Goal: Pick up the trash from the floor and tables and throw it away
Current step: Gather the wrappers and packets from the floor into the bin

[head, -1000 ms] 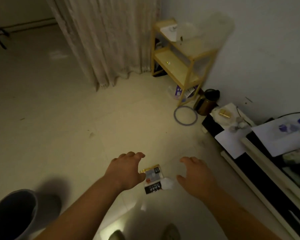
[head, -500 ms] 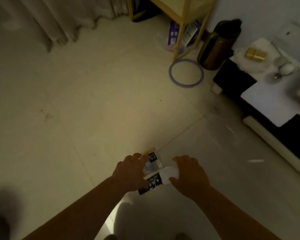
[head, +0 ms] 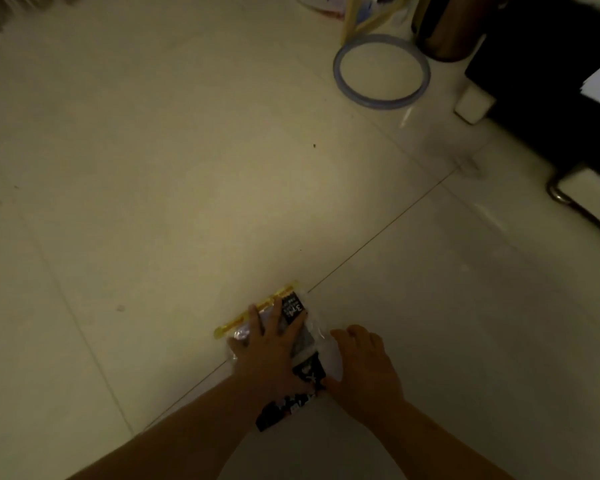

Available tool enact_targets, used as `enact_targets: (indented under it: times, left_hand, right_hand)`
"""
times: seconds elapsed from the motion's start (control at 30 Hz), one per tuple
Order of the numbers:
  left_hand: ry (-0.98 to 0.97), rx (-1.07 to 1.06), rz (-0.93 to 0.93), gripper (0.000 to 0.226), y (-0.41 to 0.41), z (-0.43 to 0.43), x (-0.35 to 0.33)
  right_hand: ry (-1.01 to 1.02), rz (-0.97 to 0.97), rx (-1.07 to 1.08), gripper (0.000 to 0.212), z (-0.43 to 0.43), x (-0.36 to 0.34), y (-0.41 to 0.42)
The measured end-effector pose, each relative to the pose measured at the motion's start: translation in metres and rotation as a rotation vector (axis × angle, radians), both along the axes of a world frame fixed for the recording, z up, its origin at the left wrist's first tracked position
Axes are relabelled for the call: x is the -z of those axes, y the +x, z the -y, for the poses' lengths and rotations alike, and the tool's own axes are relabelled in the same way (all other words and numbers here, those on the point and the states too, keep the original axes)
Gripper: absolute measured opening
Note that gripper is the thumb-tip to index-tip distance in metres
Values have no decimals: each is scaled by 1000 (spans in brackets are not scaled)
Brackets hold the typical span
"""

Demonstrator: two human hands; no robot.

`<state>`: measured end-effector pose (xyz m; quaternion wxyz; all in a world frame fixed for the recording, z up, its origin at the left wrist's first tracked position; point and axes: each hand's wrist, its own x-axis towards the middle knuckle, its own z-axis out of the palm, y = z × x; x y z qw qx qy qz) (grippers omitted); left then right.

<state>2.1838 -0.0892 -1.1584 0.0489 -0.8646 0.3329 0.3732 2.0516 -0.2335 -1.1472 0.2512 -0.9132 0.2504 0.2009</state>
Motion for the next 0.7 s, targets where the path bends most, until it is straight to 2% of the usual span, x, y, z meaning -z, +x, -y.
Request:
enact_targets:
  times: [0.1, 0.2, 0.33, 0.53, 0.6, 0.7]
  left_hand:
    - [0, 12, 64, 136, -8, -3, 10]
    - [-15, 10, 86, 129, -12, -2, 10]
    - [-70, -33, 33, 109, -19, -4, 10]
    - [-204, -54, 105, 80, -14, -7, 1]
    - [-224, -78, 101, 74, -10, -6, -2]
    - [-214, -89, 54, 72, -1, -7, -6]
  right_hand:
    - [-30, 0, -9, 76, -7, 5, 0]
    - [21, -10, 25, 59, -11, 8, 5]
    - [88, -32, 46, 55, -3, 5, 8]
    - [116, 42, -16, 39, 9, -6, 10]
    - [116, 62, 0, 37, 13, -9, 14]
    - [101, 65, 5, 46, 22, -19, 20]
